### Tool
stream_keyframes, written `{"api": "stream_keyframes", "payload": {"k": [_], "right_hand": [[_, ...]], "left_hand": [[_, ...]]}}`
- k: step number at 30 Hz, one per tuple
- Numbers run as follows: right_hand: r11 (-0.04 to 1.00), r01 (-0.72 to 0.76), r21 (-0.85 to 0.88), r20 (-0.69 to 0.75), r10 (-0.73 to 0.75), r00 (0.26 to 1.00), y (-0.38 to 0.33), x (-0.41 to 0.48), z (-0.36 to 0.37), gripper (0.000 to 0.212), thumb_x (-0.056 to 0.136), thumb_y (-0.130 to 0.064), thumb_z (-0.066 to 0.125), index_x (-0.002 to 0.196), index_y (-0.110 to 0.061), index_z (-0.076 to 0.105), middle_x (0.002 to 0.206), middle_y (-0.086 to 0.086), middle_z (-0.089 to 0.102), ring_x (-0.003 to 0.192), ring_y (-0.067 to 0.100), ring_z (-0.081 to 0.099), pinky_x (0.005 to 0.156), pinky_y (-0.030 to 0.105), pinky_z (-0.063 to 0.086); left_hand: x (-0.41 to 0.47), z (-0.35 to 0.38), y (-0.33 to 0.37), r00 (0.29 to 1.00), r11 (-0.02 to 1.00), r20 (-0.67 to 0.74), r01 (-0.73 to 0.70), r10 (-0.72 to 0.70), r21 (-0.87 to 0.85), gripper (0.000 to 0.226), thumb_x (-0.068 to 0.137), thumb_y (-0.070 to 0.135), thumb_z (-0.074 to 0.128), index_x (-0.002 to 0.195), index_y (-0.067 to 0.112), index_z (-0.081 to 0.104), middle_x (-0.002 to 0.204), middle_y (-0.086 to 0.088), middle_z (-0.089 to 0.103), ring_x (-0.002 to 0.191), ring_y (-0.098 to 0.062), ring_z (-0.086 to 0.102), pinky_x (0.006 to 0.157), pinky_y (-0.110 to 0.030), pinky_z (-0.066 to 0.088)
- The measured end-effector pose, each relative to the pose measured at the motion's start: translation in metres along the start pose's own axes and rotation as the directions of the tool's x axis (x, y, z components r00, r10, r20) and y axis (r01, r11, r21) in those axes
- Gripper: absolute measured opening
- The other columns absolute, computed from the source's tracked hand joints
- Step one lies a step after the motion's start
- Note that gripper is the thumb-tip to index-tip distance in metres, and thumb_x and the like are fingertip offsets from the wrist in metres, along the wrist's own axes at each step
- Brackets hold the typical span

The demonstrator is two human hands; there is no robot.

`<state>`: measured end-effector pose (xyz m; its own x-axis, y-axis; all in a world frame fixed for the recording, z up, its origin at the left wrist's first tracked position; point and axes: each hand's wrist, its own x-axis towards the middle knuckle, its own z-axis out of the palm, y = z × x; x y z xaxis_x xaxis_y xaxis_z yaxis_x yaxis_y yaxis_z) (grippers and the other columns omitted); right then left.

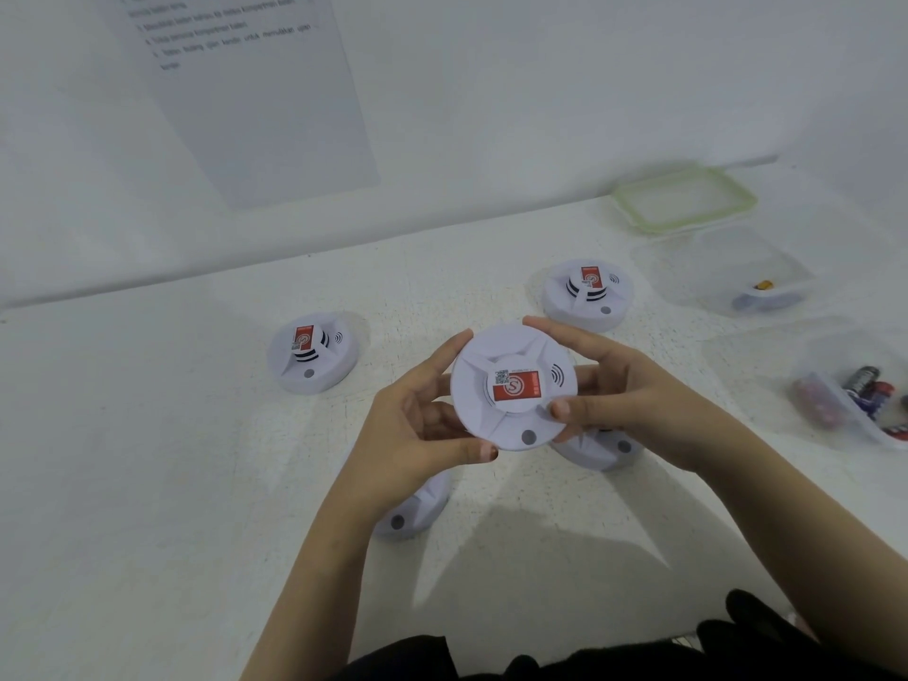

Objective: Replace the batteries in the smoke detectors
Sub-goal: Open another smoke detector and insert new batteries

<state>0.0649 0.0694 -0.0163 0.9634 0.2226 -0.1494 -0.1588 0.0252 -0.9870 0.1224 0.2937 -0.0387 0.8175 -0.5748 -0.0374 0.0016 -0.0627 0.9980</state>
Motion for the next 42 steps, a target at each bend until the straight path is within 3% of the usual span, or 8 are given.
{"api": "stream_keyframes", "payload": {"k": [5,11,22,27,32,36,39,42], "right_hand": [[1.0,-0.006,-0.011,-0.014,0.006,1.0,0.0,0.0,0.0,0.067,0.08,-0.003,0.063,0.137,-0.032,0.042,0.109,0.006,0.071,0.099,0.025,0.068,0.075,0.029,0.056],[1.0,-0.006,-0.012,-0.031,0.005,1.0,0.0,0.0,0.0,0.068,0.076,-0.008,0.066,0.136,-0.033,0.043,0.109,0.007,0.071,0.099,0.025,0.068,0.076,0.031,0.056],[0.999,0.037,-0.038,-0.06,-0.04,0.997,0.0,0.002,0.0,0.065,0.078,-0.01,0.066,0.135,-0.032,0.044,0.11,0.006,0.071,0.103,0.023,0.067,0.086,0.034,0.055],[0.997,0.068,-0.03,-0.085,-0.07,0.994,0.0,0.004,0.0,0.065,0.074,-0.012,0.068,0.132,-0.032,0.048,0.112,0.006,0.07,0.103,0.023,0.067,0.085,0.034,0.056],[0.997,0.063,-0.04,-0.059,-0.065,0.996,0.0,0.01,-0.004,0.072,0.075,-0.009,0.076,0.135,-0.033,0.046,0.117,0.008,0.067,0.105,0.025,0.066,0.086,0.035,0.055],[0.986,0.052,-0.161,0.019,-0.049,0.999,-0.005,0.017,-0.009,0.087,0.069,-0.012,0.077,0.141,-0.038,0.035,0.122,0.004,0.064,0.108,0.025,0.063,0.094,0.036,0.052],[0.968,0.061,-0.245,0.033,-0.054,0.998,-0.011,0.025,-0.01,0.092,0.072,-0.005,0.079,0.142,-0.039,0.03,0.123,0.002,0.062,0.105,0.024,0.064,0.092,0.035,0.052],[0.947,0.08,-0.312,0.039,-0.071,0.997,-0.019,0.036,-0.011,0.091,0.073,-0.001,0.076,0.142,-0.035,0.029,0.122,0.002,0.062,0.099,0.021,0.066,0.085,0.031,0.055]], "left_hand": [[0.001,-0.001,-0.001,1.0,1.0,0.001,0.007,-0.007,0.001,0.092,0.06,-0.001,0.082,0.139,0.031,0.046,0.119,-0.007,0.069,0.096,-0.03,0.071,0.076,-0.037,0.06],[0.002,-0.002,-0.003,1.0,1.0,0.007,0.016,-0.016,0.006,0.094,0.063,-0.008,0.084,0.141,0.028,0.045,0.116,-0.007,0.07,0.096,-0.033,0.071,0.077,-0.037,0.06],[0.002,-0.004,-0.001,1.0,1.0,0.011,0.004,-0.004,0.014,0.093,0.061,0.003,0.082,0.142,0.029,0.044,0.114,-0.007,0.071,0.099,-0.033,0.069,0.082,-0.039,0.06],[0.004,-0.004,0.002,1.0,0.996,-0.013,-0.028,0.029,0.088,0.101,0.055,0.018,0.089,0.144,0.03,0.042,0.12,0.0,0.067,0.095,-0.037,0.066,0.082,-0.037,0.059],[0.006,-0.002,0.006,0.996,0.989,-0.064,-0.056,0.066,0.136,0.097,0.059,0.0,0.089,0.141,0.03,0.046,0.119,0.01,0.066,0.09,-0.036,0.065,0.077,-0.031,0.058],[0.009,-0.006,0.012,0.995,0.988,-0.073,-0.056,0.067,0.144,0.093,0.062,-0.003,0.087,0.139,0.031,0.047,0.122,0.012,0.065,0.091,-0.036,0.067,0.08,-0.041,0.06],[0.015,-0.01,0.015,0.994,0.987,-0.09,-0.044,0.058,0.154,0.092,0.063,-0.005,0.085,0.133,0.039,0.047,0.118,0.017,0.065,0.092,-0.034,0.067,0.077,-0.035,0.061],[0.024,-0.016,0.019,0.992,0.982,-0.108,-0.045,0.066,0.186,0.093,0.062,-0.003,0.086,0.138,0.034,0.046,0.12,0.016,0.064,0.093,-0.032,0.067,0.075,-0.034,0.061]]}}
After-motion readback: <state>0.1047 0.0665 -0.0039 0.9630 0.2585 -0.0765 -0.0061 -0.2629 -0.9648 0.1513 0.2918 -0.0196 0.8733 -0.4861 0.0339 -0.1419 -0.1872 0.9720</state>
